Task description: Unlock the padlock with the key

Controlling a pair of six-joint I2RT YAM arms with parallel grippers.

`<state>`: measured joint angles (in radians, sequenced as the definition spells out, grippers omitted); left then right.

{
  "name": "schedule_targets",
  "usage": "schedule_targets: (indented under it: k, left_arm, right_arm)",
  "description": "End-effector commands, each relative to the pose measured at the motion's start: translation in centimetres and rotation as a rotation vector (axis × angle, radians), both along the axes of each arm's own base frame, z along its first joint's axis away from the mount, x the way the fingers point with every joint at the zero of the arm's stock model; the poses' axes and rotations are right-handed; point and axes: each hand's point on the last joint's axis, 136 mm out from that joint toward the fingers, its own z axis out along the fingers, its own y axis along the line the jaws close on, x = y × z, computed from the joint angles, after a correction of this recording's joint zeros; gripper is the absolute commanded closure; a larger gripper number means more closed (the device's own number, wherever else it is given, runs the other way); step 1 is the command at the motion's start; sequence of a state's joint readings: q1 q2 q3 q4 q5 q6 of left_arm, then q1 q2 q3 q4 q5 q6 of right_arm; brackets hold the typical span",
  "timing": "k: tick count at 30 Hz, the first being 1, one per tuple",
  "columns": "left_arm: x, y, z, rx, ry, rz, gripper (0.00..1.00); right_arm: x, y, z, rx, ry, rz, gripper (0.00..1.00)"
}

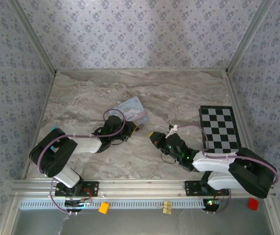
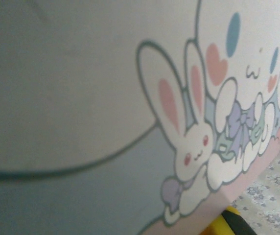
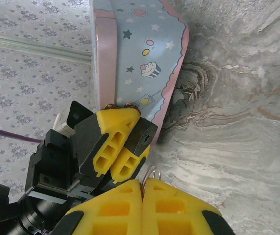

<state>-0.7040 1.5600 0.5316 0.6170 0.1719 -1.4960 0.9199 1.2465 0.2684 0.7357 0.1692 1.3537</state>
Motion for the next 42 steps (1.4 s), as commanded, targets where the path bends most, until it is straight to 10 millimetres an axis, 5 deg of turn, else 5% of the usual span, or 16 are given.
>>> schedule_targets:
  k: [1, 18, 42]
  left_arm:
    - [-0.3, -1.4, 2.3, -0.133, -0.001, -0.007, 0.94]
    - [-0.4, -1.1, 2.4, -0.177, 0.026, 0.045, 0.96]
    - [-0.5, 0.3, 2.3, -0.147, 0.025, 0.124, 0.96]
  right_arm:
    - [0.8, 0.8, 1.8, 0.089, -0.027, -0.027, 1.0]
    - [2.3, 0.2, 0.6, 0.076, -0.056, -0.128, 1.0]
    - [3.7, 2.4, -1.7, 0.228, 0.041, -0.126, 1.0]
